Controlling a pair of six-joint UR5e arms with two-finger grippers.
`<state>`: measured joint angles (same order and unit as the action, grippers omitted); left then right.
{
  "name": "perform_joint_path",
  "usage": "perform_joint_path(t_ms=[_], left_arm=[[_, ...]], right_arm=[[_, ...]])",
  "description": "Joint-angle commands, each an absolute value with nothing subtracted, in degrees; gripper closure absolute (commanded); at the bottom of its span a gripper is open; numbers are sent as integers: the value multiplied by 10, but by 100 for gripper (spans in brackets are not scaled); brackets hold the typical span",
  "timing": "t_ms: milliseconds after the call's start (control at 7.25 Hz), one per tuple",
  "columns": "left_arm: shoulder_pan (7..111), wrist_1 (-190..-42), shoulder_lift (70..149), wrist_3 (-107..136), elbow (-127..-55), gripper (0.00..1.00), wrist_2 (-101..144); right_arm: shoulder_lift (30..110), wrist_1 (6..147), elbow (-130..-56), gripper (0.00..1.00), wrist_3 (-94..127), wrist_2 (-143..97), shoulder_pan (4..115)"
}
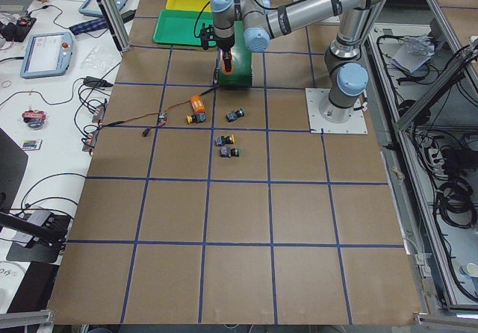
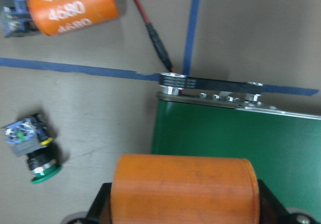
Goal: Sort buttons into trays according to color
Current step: 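Carry the orange cylinder with the left gripper onto the conveyor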
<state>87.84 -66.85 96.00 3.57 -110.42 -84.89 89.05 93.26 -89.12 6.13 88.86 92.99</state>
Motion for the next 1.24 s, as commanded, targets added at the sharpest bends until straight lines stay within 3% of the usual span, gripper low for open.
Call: perform_joint_path(t_ms=[0, 690, 828, 966, 1103], left_arm=[[891, -660, 964, 36, -1132, 100, -850], [892, -638, 978, -22, -1143, 96, -851], [894, -637, 983, -23, -1144, 78, -850], [896, -637, 983, -24, -1145, 51, -850], [901, -637, 983, -31, -1146, 1, -850]], right_arm=[[891, 932, -891, 0, 62, 889, 930], [892, 931, -892, 0, 60, 889, 927], [895, 930, -892, 0, 60, 889, 927], [895, 930, -892, 0, 61, 890, 930], [895, 930, -895, 0, 61, 889, 929]])
